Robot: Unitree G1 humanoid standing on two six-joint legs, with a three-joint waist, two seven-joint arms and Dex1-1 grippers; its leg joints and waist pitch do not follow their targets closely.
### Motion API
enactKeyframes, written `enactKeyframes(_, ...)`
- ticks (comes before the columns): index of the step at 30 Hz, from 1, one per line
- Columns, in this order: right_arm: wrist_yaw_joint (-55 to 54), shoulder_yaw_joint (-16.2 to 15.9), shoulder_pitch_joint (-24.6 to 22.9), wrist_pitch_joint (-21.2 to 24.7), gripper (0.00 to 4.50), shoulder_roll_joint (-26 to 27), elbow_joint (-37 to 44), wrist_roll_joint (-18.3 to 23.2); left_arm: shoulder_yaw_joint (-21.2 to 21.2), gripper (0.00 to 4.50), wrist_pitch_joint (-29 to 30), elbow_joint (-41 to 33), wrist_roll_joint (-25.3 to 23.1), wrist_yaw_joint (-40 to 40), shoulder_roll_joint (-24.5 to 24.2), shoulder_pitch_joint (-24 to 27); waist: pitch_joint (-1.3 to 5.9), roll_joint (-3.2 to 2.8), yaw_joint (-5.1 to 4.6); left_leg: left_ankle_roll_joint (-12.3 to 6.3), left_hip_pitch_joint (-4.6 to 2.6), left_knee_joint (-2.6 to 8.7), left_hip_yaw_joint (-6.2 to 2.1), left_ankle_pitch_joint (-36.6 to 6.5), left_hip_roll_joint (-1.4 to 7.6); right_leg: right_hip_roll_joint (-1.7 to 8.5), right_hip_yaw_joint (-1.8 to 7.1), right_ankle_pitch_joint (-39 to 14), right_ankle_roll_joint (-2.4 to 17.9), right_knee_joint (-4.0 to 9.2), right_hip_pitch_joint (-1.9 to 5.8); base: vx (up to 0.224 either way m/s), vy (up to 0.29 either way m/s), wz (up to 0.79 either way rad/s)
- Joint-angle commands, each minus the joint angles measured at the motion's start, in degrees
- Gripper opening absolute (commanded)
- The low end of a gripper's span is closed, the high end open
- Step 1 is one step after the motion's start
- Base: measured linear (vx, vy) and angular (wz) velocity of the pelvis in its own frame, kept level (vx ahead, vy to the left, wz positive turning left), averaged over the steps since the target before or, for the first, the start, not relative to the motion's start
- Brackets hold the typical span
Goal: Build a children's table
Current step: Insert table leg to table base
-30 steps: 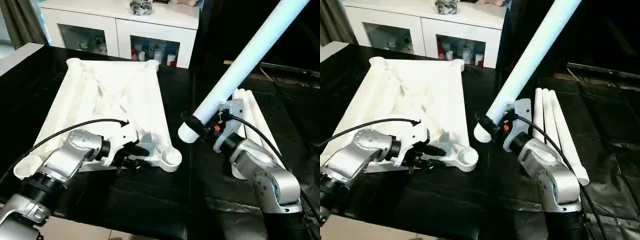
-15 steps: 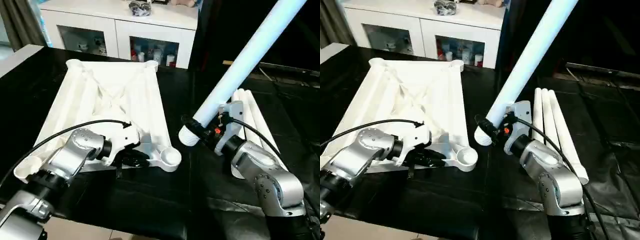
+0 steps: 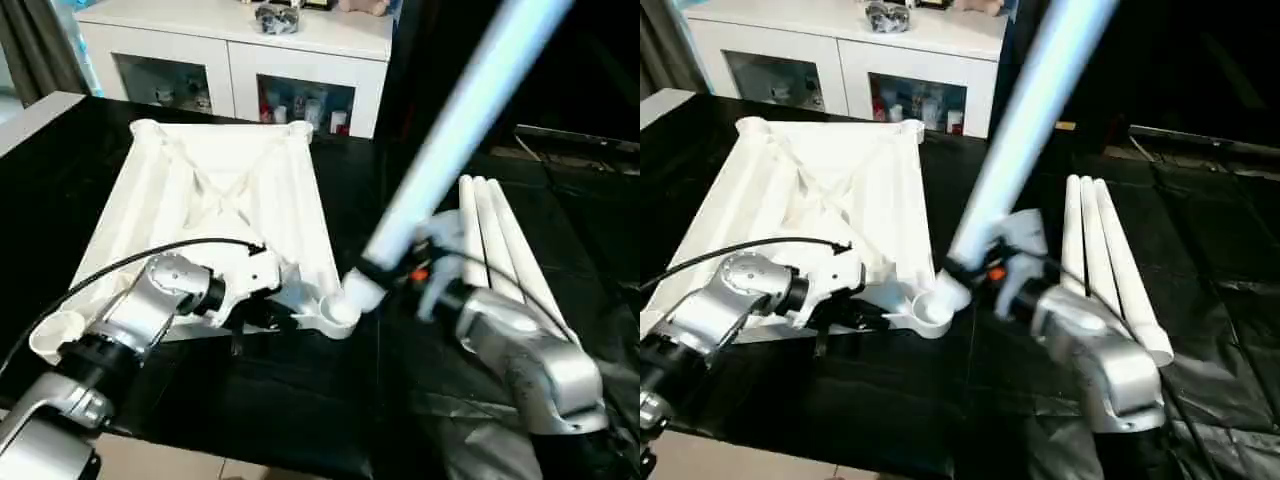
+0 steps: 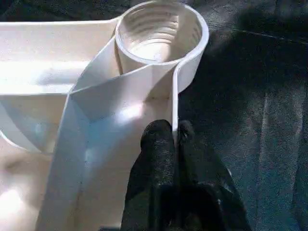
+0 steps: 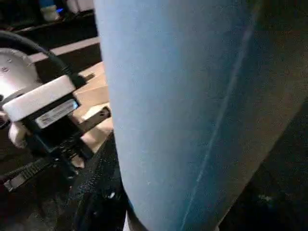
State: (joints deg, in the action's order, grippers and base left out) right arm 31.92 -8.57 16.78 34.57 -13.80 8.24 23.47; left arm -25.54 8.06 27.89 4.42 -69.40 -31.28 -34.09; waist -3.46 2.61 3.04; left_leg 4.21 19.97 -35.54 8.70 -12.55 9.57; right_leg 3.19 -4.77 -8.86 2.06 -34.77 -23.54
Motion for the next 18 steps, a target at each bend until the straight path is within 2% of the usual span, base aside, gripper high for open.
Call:
enactKeyframes(1,1.28,-1.03,1.30,-0.93,1.92,-0.28,-1.33,-1.34,1.21,0.00,-0.38,2.19,-1.41,0.63,-0.16,-0.99,3.43,-1.15,0.03,0.69,-0.39,4.90,-1.06,-13.30,3.03,5.47,3.25,-31.36,3.13,6.32,2.54,0.000,0.000,0.00)
enactKeyframes(2,1.56,-1.46,1.63,-1.22,1.92,-0.28,-1.97,-1.70,1.23,0.00,-0.46,2.54,-1.51,0.72,-0.12,-1.11,3.49,-1.16,0.00,0.75,-0.14,5.01,-1.13,-12.97,3.15,5.58,3.22,-29.80,3.64,6.06,2.85,0.000,0.000,0.00)
enactKeyframes(4,2.00,-2.01,2.01,-1.68,1.92,-0.23,-2.99,-2.15,1.27,0.00,-0.54,2.86,-1.57,0.85,-0.06,-1.23,3.46,-1.15,-0.01,1.01,-0.19,5.08,-1.13,-12.89,3.36,5.65,3.18,-28.71,4.13,5.89,2.85,0.000,0.000,0.00)
enactKeyframes(5,2.80,-3.29,2.67,-2.94,1.92,-0.34,-5.10,-3.61,1.37,0.00,-0.98,3.55,-1.74,1.02,0.08,-1.49,3.50,-1.21,-0.05,1.09,-0.18,5.10,-1.12,-12.92,3.41,5.72,3.15,-28.05,4.48,5.81,2.93,0.000,0.000,0.00)
enactKeyframes(7,3.40,-4.38,3.05,-3.73,1.92,-0.77,-6.29,-4.80,1.42,0.00,-1.15,3.89,-1.82,1.13,0.19,-1.68,3.60,-1.04,-0.07,1.11,0.01,5.07,-1.11,-12.27,3.42,5.78,3.16,-26.86,4.90,5.58,3.11,0.000,0.000,0.00)
enactKeyframes(8,3.22,-4.70,3.53,-4.31,1.92,-0.55,-7.73,-5.25,1.59,0.00,-1.63,4.47,-1.96,1.33,0.37,-1.96,3.62,-1.14,0.00,1.12,-0.05,5.03,-1.01,-11.54,3.49,5.83,3.25,-25.16,5.64,5.46,3.15,0.000,0.000,0.00)
enactKeyframes(10,3.07,-4.63,3.95,-4.54,1.92,-0.24,-8.88,-5.25,1.84,0.00,-1.73,4.70,-1.85,1.46,0.50,-2.11,3.64,-0.90,-0.08,1.18,0.09,5.10,-1.06,-11.33,3.53,5.83,3.21,-24.82,5.87,5.21,3.35,0.000,0.000,0.00)
enactKeyframes(11,3.06,-4.65,3.99,-4.58,1.92,-0.23,-8.98,-5.29,1.86,0.00,-1.74,4.72,-1.84,1.46,0.51,-2.12,3.62,-0.98,-0.10,1.24,0.10,5.10,-1.04,-11.23,3.54,5.86,3.23,-24.67,6.02,5.19,3.35,0.000,0.000,0.00)
enactKeyframes(15,3.00,-4.90,5.35,-6.46,1.92,0.42,-12.62,-6.41,2.20,0.00,-2.13,5.17,-1.85,1.02,0.77,-2.41,3.54,-1.16,-0.24,1.48,-0.01,5.12,-1.00,-12.07,3.55,5.93,3.25,-25.10,6.43,5.29,3.26,0.000,0.000,0.00)
enactKeyframes(18,3.59,-4.83,6.73,-8.30,1.92,2.03,-16.49,-6.77,2.48,0.00,-2.93,6.61,-2.24,0.81,1.43,-3.05,3.41,-1.13,-0.28,1.33,-0.23,5.02,-0.99,-13.42,3.42,5.99,3.12,-29.00,5.35,5.92,3.06,0.000,0.000,0.00)
